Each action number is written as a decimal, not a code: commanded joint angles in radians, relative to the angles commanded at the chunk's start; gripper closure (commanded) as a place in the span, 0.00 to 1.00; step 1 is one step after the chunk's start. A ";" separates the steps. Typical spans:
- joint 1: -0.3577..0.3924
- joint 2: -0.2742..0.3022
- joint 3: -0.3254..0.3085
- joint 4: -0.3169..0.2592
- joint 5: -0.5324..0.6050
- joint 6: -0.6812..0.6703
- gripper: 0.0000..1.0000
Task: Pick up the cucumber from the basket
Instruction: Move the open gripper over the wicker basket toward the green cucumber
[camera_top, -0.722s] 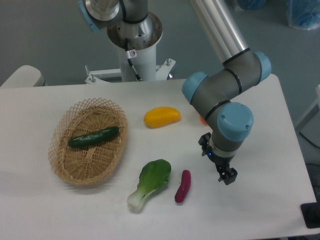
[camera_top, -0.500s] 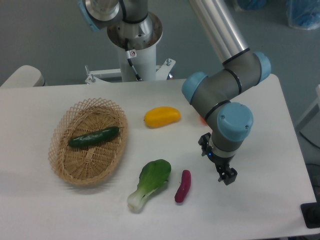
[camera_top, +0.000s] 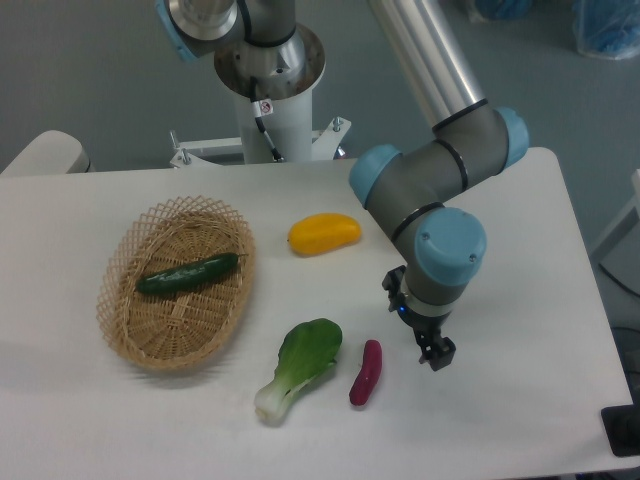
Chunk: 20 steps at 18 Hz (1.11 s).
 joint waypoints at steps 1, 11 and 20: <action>-0.002 0.009 -0.011 0.000 0.000 -0.005 0.00; -0.086 0.118 -0.149 0.038 -0.034 -0.109 0.00; -0.236 0.178 -0.215 0.029 -0.083 -0.386 0.00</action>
